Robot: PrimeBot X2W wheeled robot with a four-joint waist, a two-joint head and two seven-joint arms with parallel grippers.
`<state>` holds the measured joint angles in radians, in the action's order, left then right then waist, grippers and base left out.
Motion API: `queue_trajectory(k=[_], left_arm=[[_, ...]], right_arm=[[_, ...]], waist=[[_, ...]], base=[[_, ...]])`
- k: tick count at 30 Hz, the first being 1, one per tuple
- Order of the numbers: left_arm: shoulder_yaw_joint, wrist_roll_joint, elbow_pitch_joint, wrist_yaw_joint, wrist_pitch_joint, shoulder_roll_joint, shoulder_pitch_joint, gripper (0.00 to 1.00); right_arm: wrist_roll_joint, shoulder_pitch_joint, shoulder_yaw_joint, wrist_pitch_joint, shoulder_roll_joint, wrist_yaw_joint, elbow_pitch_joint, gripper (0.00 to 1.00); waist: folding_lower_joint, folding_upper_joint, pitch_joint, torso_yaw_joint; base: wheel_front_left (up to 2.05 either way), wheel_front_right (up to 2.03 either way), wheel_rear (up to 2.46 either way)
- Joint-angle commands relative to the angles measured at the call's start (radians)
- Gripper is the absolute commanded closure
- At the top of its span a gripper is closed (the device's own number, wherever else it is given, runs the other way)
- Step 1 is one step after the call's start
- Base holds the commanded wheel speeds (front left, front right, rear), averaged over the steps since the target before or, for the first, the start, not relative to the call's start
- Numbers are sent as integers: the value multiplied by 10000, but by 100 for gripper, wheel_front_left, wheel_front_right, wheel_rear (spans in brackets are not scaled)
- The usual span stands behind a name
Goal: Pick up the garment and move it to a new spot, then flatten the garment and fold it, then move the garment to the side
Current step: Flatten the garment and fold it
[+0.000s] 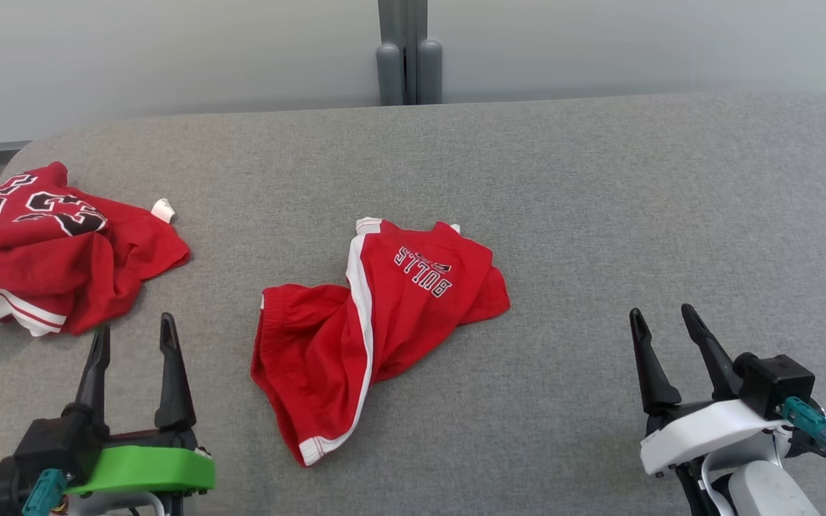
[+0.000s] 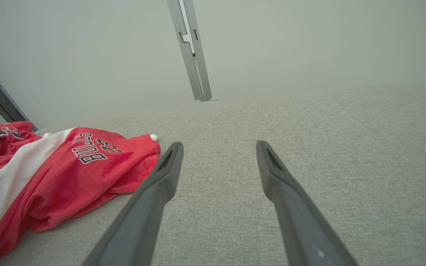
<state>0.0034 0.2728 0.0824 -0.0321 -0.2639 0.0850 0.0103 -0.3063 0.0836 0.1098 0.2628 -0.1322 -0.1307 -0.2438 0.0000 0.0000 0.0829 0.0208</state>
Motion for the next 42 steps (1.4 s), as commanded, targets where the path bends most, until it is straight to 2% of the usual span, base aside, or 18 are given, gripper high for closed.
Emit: queue_trajectory(k=[1, 8, 12, 18, 23, 32, 38, 42], left_arm=[[143, -253, 57, -52, -7, -38, 46, 0], [576, -719, 324, -386, -7, -207, 142, 0], [599, -852, 390, -481, -7, -267, 253, 0], [354, -945, 549, -591, -7, -335, 546, 0], [-67, -700, 664, -557, -7, -342, 737, 0], [-719, -327, 818, -325, -7, -342, 966, 0], [-859, -211, 843, -233, -7, -343, 1025, 0], [-904, -169, 861, -179, -7, -342, 1006, 0]], right_arm=[[-6, -126, -11, 30, -10, -1, -16, 0], [8, 32, 127, 30, -79, -1, -99, 0], [-25, 561, 604, 30, -312, -1, -273, 0], [-103, 2278, 1871, 29, -815, -1, -1031, 0], [-296, 3978, 3153, -203, -984, -1, -1833, 0], [-1309, 6107, 5704, -671, -501, 1, -3460, 0], [-2298, 6470, 6636, -917, 7, -1, -4605, 0], [-2796, 6533, 6888, -1326, 271, -1, -5509, 0]], waist=[[0, 0, 2, -6], [0, 0, 59, 69], [0, 0, 167, 265], [0, 0, 492, 844], [0, 0, 763, 1414], [0, 0, 1065, 2220], [0, 0, 1124, 2357], [0, 0, 1089, 2359]], base=[[0, 0, 0], [0, 0, 0], [0, 0, 0], [0, 0, 0], [0, 0, 0], [0, 0, 0], [0, 0, 0], [0, 0, 0]])
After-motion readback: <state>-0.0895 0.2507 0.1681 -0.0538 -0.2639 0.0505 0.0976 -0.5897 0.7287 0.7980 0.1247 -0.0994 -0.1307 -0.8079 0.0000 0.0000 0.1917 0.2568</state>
